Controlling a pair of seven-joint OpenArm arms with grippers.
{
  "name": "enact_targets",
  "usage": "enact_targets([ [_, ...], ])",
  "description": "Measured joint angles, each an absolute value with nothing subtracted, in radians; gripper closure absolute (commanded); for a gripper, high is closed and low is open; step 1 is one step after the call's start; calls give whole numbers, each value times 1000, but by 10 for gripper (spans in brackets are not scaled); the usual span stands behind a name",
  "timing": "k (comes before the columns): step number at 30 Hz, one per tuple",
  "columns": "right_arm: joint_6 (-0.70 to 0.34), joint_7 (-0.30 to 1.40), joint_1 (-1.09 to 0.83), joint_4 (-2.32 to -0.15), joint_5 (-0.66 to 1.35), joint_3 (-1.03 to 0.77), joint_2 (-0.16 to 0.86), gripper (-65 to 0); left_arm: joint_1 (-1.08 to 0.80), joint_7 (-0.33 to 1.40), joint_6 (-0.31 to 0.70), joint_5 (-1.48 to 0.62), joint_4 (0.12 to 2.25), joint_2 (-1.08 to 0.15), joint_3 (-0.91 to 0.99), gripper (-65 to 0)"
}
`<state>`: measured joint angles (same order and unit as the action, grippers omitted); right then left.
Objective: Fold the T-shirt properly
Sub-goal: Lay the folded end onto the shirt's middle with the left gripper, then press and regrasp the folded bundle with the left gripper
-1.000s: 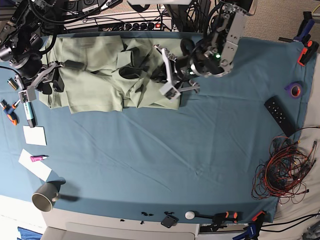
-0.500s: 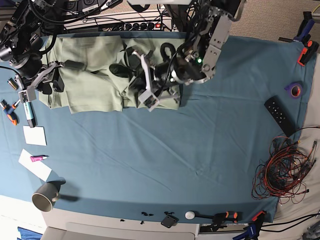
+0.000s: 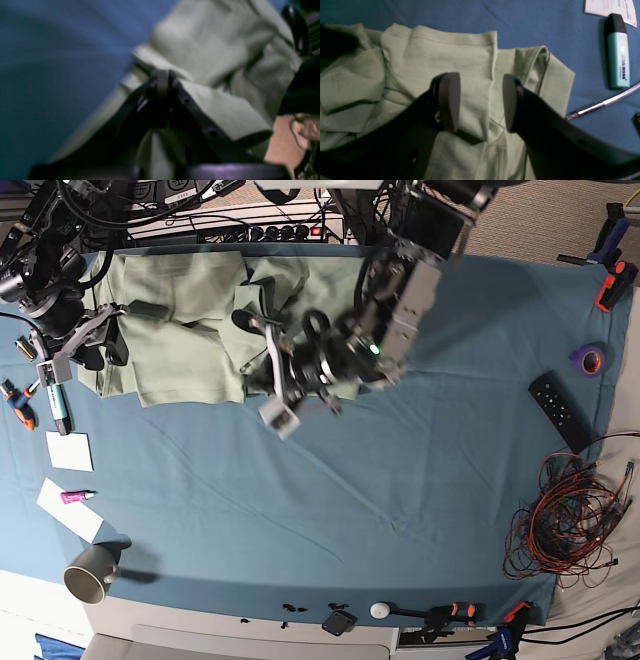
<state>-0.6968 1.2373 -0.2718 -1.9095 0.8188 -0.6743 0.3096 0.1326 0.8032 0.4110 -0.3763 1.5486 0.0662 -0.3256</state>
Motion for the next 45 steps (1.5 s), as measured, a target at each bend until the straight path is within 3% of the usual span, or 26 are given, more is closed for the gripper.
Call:
enact_targets([
  [12, -697, 1237, -272, -1909, 819, -674, 310, -276, 96, 992, 373, -593, 1565, -68, -139, 0],
  [20, -697, 1234, -272, -1909, 819, -674, 310, -276, 2, 1024, 448, -739, 1601, -81, -109, 0],
  [36, -697, 1229, -272, -1909, 808, -674, 310, -276, -32, 1045, 544, -843, 1643, -81, -110, 0],
  [45, -697, 1222, -272, -1909, 808, -674, 310, -276, -69, 955, 550, -729, 1639, -81, -110, 0],
])
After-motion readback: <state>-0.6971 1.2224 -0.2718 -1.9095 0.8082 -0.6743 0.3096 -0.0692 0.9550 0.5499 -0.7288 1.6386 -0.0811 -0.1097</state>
